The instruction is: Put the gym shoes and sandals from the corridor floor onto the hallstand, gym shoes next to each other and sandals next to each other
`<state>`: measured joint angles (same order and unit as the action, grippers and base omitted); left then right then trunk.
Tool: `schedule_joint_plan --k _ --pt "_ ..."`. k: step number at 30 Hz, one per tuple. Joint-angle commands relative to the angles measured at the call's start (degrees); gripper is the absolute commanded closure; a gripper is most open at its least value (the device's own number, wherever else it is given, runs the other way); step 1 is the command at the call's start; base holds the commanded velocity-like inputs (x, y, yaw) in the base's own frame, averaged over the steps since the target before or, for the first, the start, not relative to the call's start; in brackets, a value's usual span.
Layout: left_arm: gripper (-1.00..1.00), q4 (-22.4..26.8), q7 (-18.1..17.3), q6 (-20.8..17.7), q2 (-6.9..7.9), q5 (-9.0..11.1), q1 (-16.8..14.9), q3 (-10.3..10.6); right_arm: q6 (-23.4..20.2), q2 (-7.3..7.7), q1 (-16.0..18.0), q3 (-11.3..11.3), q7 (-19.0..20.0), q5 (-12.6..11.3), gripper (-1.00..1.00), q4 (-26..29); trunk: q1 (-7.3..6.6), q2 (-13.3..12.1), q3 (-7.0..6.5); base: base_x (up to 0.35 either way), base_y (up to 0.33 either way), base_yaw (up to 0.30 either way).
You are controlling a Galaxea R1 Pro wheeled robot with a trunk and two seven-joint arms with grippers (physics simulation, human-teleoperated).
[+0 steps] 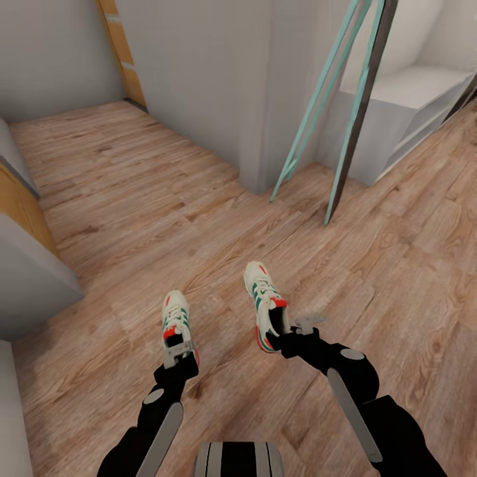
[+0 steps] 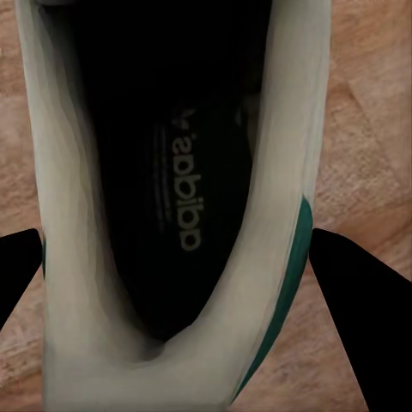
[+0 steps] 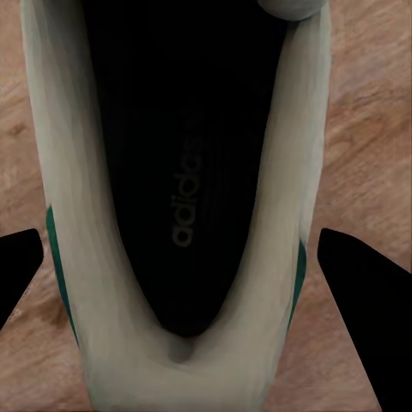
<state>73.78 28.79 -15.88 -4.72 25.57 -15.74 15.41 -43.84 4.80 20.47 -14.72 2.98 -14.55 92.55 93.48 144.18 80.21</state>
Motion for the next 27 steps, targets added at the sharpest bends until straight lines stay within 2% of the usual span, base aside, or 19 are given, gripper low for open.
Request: schedule_joint_plan --k 1,7,12,18,23,27 --pt "1.00 -0.1 0.1 0.0 0.00 0.0 0.0 0.0 0.0 0.01 0.0 0.1 0.6 0.4 1.00 0.0 -0.02 0.0 -0.23 0.000 0.000 0.000" --pt "1.00 -1.0 0.1 0.1 0.05 0.1 0.0 -0.4 0.5 -0.12 -0.1 -0.1 2.7 0.5 1.00 0.0 -0.18 -0.1 -1.56 0.000 0.000 0.000" --pt "1.00 -1.3 0.5 0.6 -0.02 0.1 0.0 -0.8 0.5 -0.13 0.0 0.0 2.9 0.5 1.00 0.0 -0.31 -0.2 -2.67 0.000 0.000 0.000" --pt "1.00 -4.8 0.0 1.0 -0.53 0.3 -0.1 -2.1 0.1 0.06 0.5 0.4 3.0 0.4 1.00 0.0 -0.46 -0.2 -4.00 0.000 0.000 0.000" --pt "1.00 -5.4 -0.1 1.1 -0.56 0.3 -0.1 -2.4 0.0 -0.02 0.6 0.5 3.1 0.5 1.00 0.0 -0.59 -0.3 -5.10 0.000 0.000 0.000" --pt "1.00 -5.6 0.0 1.0 -0.54 1.1 -0.1 -2.9 0.1 -0.33 0.9 0.9 2.6 0.6 1.00 0.0 -0.69 -0.4 -5.99 0.000 0.000 0.000"
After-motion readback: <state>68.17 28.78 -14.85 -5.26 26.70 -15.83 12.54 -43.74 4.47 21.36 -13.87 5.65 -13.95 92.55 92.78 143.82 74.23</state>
